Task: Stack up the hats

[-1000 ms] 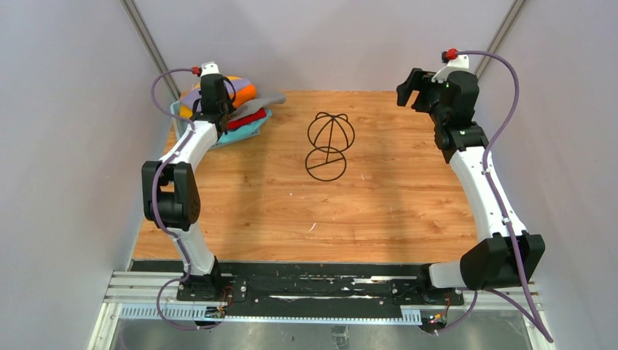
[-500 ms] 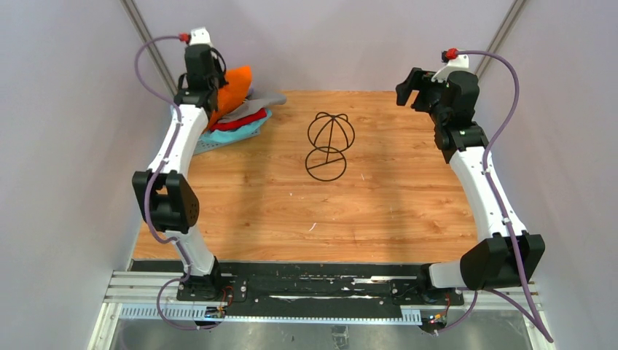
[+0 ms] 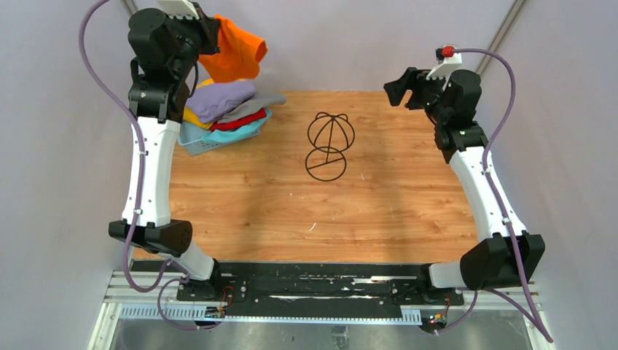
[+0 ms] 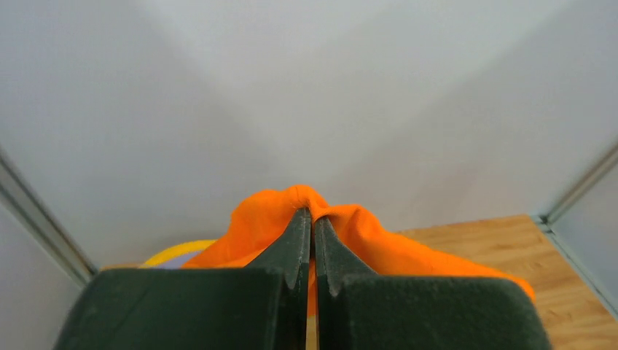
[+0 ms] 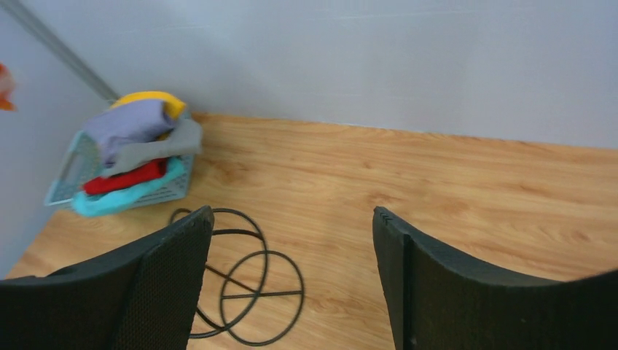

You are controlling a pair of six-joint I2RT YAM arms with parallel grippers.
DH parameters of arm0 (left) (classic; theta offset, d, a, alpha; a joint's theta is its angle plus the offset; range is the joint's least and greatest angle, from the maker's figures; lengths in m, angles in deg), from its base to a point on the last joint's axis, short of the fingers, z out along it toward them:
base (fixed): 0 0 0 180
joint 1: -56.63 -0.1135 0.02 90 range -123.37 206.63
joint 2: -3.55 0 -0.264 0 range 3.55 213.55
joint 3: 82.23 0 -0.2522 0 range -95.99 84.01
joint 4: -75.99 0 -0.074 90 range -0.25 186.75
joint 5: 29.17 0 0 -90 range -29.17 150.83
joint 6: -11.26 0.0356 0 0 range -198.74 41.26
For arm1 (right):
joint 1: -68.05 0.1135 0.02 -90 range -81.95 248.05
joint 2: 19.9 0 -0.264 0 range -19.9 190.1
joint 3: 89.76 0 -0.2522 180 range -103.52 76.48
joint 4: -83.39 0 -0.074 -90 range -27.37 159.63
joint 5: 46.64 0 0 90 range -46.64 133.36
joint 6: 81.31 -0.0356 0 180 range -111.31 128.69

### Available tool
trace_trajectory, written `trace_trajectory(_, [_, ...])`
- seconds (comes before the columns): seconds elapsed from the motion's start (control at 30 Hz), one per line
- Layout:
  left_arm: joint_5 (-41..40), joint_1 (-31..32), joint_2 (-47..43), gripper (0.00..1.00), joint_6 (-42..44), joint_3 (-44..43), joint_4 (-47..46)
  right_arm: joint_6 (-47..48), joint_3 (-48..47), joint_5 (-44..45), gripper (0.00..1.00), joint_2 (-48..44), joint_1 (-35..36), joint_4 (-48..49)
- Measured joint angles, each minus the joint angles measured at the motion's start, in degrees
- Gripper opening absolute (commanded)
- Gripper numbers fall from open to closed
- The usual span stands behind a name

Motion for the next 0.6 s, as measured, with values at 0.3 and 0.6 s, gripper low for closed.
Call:
trace_trajectory(0.3, [5.90,4.37,1.14,0.00,-2.51,2.34,3.10,-2.49,0.00,-18.14,0.74,-0.11,4.15,8.39])
trace_trajectory(0.6, [10.97,9.01,1.22,0.00,-4.46,6.10,0.76,-0.35,-1.77,-22.99,0.72,1.22,14.10,9.25])
